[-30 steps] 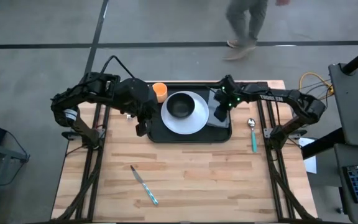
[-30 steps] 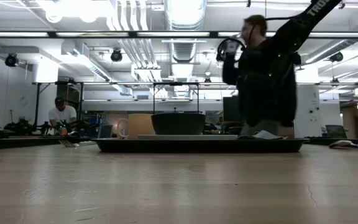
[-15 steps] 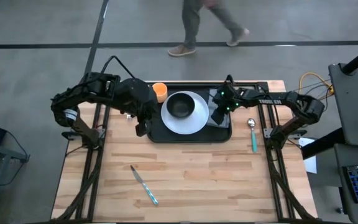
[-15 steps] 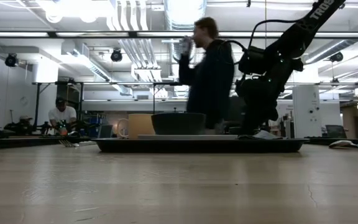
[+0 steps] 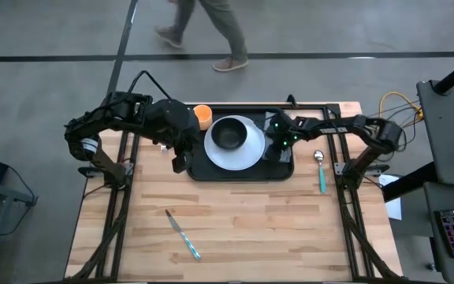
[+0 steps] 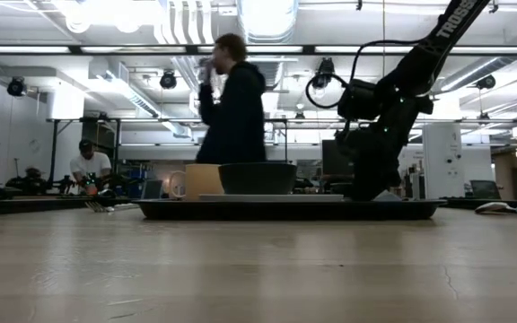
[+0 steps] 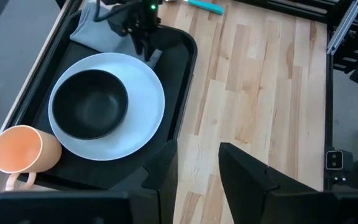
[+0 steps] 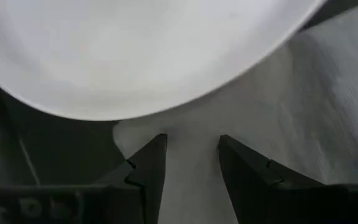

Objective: Set up tray
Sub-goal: Put the gray napkin to the right of the white plate on the black tray, then put the blue fork on top of the gray napkin on the black tray

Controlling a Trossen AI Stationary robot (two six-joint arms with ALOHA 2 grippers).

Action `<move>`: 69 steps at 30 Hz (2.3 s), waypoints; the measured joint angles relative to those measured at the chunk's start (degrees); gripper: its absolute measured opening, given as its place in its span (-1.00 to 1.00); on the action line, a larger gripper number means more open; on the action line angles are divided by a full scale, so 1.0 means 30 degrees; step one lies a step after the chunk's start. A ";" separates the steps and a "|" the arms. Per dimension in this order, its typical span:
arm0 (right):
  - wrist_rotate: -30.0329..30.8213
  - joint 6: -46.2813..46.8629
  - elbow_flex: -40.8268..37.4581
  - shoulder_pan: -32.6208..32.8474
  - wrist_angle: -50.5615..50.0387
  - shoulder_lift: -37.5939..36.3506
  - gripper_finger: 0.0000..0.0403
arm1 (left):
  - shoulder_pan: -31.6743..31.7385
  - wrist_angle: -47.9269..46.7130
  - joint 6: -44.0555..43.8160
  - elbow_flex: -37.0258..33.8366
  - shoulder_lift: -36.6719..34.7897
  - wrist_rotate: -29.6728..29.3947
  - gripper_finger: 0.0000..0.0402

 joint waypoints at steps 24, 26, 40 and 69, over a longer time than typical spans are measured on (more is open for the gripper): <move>0.1652 -0.1590 0.0921 0.1229 -0.4667 -0.3981 -0.32 | 0.0300 -0.0895 -0.5427 -0.1643 -0.0287 -0.6631 -0.52; 0.1614 -0.1335 0.1248 0.1252 -0.5280 -0.4752 -0.32 | 0.0499 -0.0936 -0.7287 -0.3079 -0.0624 -0.7371 -0.53; 0.1576 -0.0852 0.5112 0.2132 -0.7868 -0.8356 -0.18 | 0.4450 0.2704 -1.8719 -2.1619 -0.6314 -1.0007 -0.57; 0.0925 -0.0804 1.0076 0.3926 -1.0958 -0.7914 -0.14 | 1.3028 1.9824 -1.1336 -3.3175 -0.7890 -0.7055 -0.06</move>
